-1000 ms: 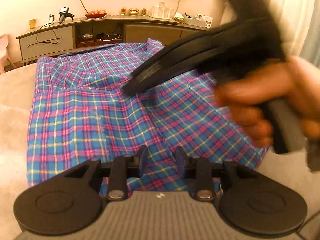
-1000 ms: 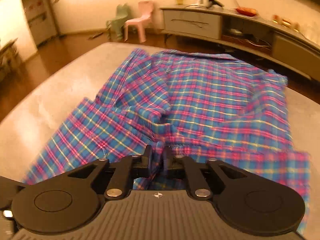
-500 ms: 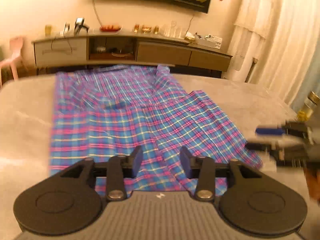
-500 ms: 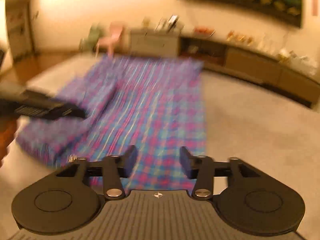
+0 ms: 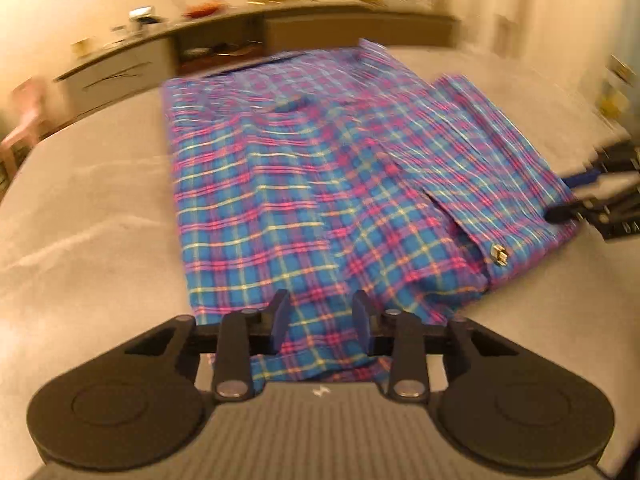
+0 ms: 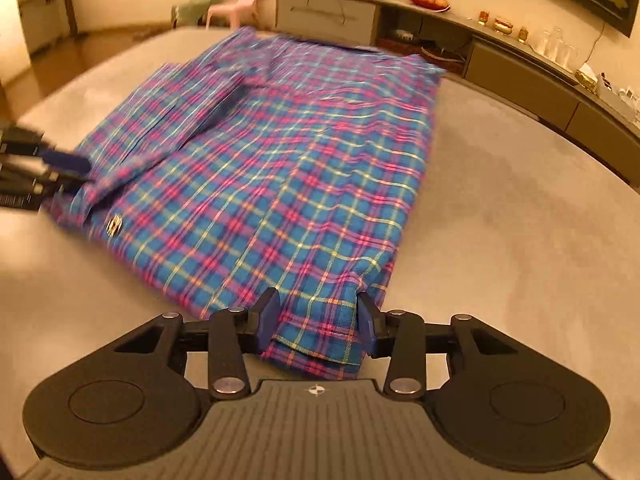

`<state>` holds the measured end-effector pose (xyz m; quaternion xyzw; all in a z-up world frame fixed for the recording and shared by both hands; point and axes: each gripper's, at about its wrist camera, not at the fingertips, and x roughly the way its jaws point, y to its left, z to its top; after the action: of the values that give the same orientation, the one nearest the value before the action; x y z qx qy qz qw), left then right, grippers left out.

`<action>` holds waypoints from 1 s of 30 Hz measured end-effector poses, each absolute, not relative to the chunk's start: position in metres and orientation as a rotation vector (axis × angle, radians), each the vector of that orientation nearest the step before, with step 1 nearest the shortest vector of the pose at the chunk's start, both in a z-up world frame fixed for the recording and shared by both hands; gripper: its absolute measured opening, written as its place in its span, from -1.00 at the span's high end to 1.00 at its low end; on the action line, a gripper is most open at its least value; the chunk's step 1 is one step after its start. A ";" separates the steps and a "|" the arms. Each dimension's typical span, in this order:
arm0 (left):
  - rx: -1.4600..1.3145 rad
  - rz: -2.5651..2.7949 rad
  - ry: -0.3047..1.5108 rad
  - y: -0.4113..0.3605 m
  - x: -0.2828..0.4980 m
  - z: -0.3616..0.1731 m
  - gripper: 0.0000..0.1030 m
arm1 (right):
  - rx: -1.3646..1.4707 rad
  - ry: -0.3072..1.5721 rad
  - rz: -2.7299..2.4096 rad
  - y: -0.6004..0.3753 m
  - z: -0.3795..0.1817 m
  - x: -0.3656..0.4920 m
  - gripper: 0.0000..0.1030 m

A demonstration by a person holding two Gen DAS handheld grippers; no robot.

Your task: Fold clothes

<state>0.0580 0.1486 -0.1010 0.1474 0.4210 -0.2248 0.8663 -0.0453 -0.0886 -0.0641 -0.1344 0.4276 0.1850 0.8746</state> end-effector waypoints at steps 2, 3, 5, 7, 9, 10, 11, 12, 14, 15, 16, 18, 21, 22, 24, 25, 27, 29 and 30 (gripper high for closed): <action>0.359 -0.493 0.818 0.149 0.042 -0.090 0.35 | -0.340 0.910 0.379 -0.097 -0.061 -0.071 0.09; 0.360 -0.482 0.770 0.151 0.037 -0.081 0.35 | -0.353 0.922 0.359 -0.104 -0.058 -0.077 0.04; 0.328 -0.482 0.724 0.157 0.039 -0.071 0.34 | -0.325 0.889 0.280 -0.117 -0.049 -0.079 0.01; 0.313 -0.488 0.718 0.160 0.048 -0.069 0.32 | -0.253 0.811 0.222 -0.124 -0.032 -0.078 -0.01; 0.333 -0.480 0.741 0.161 0.063 -0.079 0.31 | -0.171 0.759 0.270 -0.114 -0.022 -0.067 -0.01; 0.345 -0.468 0.762 0.161 0.071 -0.086 0.31 | -0.143 0.746 0.320 -0.108 -0.020 -0.061 -0.01; 0.355 -0.463 0.771 0.161 0.075 -0.088 0.29 | -0.114 0.732 0.369 -0.101 -0.019 -0.055 -0.01; 0.366 -0.462 0.775 0.162 0.077 -0.089 0.29 | -0.108 0.746 0.399 -0.093 -0.024 -0.045 -0.01; 0.387 -0.460 0.783 0.164 0.080 -0.090 0.20 | -0.135 0.807 0.396 -0.087 -0.046 -0.020 0.01; 0.397 -0.459 0.787 0.164 0.082 -0.090 0.08 | -0.150 0.850 0.382 -0.087 -0.057 -0.010 0.03; 0.407 -0.458 0.791 0.165 0.084 -0.091 0.07 | -0.157 0.873 0.376 -0.089 -0.064 -0.007 0.02; 0.428 -0.456 0.799 0.167 0.087 -0.092 0.03 | -0.161 0.893 0.366 -0.096 -0.063 -0.015 0.02; 0.460 -0.452 0.811 0.169 0.092 -0.093 0.02 | -0.197 0.902 0.378 -0.103 -0.064 -0.034 0.03; 0.470 -0.451 0.815 0.170 0.094 -0.094 0.07 | -0.191 0.916 0.382 -0.106 -0.062 -0.037 0.02; 0.477 -0.464 0.799 0.171 0.098 -0.090 0.20 | -0.182 0.948 0.394 -0.109 -0.057 -0.031 0.02; 0.468 -0.483 0.769 0.171 0.101 -0.084 0.19 | -0.171 0.965 0.396 -0.111 -0.054 -0.026 0.02; 0.423 -0.505 0.750 0.169 0.111 -0.078 0.19 | -0.164 0.921 0.383 -0.109 -0.046 -0.020 -0.01; 0.391 -0.516 0.751 0.166 0.122 -0.078 0.18 | -0.182 0.858 0.402 -0.101 -0.036 -0.013 -0.01; 0.398 -0.508 0.766 0.166 0.127 -0.085 0.18 | -0.211 0.827 0.417 -0.093 -0.033 -0.007 -0.02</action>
<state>0.1271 0.1657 -0.0846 0.1907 0.3673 -0.2436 0.8772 -0.0069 -0.0926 -0.0328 -0.1014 0.3981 0.2009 0.8893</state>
